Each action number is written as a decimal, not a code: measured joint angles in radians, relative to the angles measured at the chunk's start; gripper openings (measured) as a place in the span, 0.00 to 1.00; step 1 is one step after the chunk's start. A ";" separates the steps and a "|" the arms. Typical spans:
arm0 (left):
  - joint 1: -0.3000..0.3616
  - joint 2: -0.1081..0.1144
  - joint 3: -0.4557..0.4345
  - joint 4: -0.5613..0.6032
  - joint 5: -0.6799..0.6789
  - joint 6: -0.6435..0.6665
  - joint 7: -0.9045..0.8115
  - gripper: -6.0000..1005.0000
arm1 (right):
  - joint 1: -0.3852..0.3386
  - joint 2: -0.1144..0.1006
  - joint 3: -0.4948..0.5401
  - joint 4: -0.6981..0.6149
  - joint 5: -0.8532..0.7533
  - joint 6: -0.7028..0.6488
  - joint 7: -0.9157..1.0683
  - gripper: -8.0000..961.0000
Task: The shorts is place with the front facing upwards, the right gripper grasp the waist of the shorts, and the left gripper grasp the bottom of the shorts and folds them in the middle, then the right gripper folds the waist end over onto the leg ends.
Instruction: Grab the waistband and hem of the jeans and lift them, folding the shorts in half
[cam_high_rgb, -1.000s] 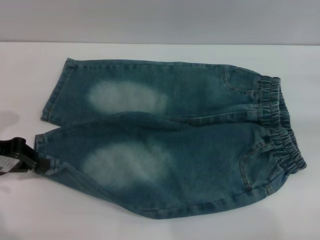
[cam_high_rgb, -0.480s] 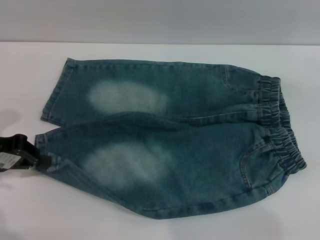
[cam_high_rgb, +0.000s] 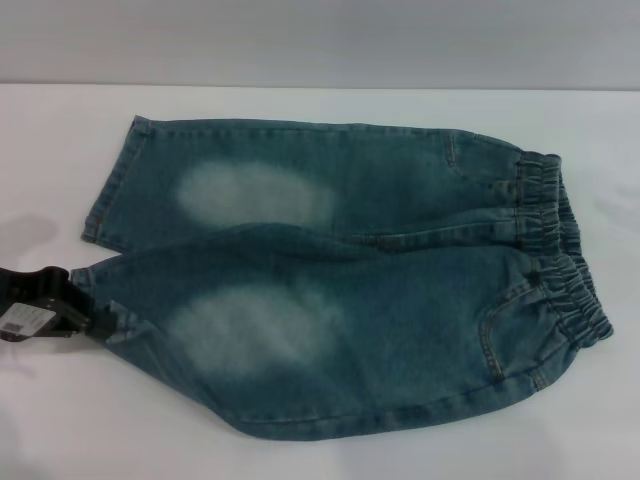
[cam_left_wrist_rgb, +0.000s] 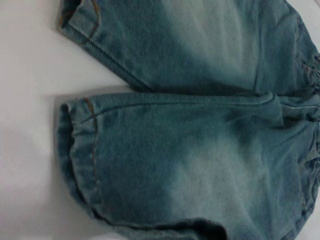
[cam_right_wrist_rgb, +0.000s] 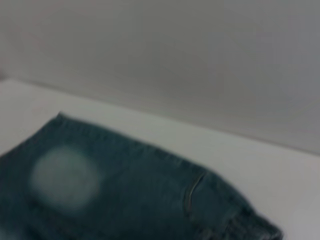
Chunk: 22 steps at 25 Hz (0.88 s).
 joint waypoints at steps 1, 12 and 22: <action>0.001 -0.003 -0.001 0.000 0.000 0.001 0.001 0.02 | 0.006 0.000 -0.005 -0.001 -0.016 -0.017 0.000 0.42; 0.003 -0.004 -0.001 0.000 0.000 0.001 0.002 0.02 | 0.044 0.004 -0.144 -0.049 -0.153 -0.157 0.001 0.41; 0.005 -0.002 -0.004 0.000 0.000 -0.001 0.003 0.02 | 0.043 0.029 -0.271 -0.036 -0.182 -0.166 0.016 0.40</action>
